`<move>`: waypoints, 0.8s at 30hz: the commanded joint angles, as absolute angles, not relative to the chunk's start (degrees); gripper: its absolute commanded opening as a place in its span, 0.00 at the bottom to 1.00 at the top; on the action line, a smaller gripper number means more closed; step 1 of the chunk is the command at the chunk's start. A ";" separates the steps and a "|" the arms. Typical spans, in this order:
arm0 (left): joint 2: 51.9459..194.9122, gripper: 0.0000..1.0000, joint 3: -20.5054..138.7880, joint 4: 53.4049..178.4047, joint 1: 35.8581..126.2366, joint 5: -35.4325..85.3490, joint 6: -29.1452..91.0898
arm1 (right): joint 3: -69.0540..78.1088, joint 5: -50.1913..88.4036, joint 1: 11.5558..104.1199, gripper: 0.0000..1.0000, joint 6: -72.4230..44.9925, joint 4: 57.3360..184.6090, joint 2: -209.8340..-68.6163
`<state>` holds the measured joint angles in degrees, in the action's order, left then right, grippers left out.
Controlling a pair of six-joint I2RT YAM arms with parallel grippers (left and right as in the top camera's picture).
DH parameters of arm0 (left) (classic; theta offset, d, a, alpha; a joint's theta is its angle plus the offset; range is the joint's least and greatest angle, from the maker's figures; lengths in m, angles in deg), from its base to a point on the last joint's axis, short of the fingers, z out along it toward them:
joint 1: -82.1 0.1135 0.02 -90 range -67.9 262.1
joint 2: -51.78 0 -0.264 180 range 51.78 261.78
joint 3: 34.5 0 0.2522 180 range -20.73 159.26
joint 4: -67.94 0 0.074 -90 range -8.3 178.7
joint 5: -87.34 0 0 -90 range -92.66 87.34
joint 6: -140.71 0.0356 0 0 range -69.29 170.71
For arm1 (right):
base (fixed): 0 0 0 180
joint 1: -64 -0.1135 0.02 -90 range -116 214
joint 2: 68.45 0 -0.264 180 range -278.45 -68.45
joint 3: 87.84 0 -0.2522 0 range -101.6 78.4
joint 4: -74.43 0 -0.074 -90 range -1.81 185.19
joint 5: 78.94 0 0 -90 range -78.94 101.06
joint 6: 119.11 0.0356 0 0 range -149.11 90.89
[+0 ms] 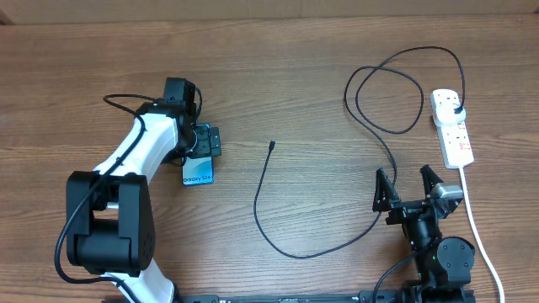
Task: Plug charger to phone and switch on socket
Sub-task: 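Lower the left gripper and grasp the phone by its sides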
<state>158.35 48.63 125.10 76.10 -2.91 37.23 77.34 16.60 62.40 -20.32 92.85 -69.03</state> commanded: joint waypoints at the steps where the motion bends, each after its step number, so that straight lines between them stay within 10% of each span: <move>1: 159.37 1.00 49.61 124.77 76.07 -2.67 39.42 | 77.96 16.23 61.98 1.00 -20.21 92.57 -68.64; 24: 165.47 0.93 49.59 124.96 74.87 -4.20 40.43 | 77.96 16.23 61.98 1.00 -20.21 92.57 -68.64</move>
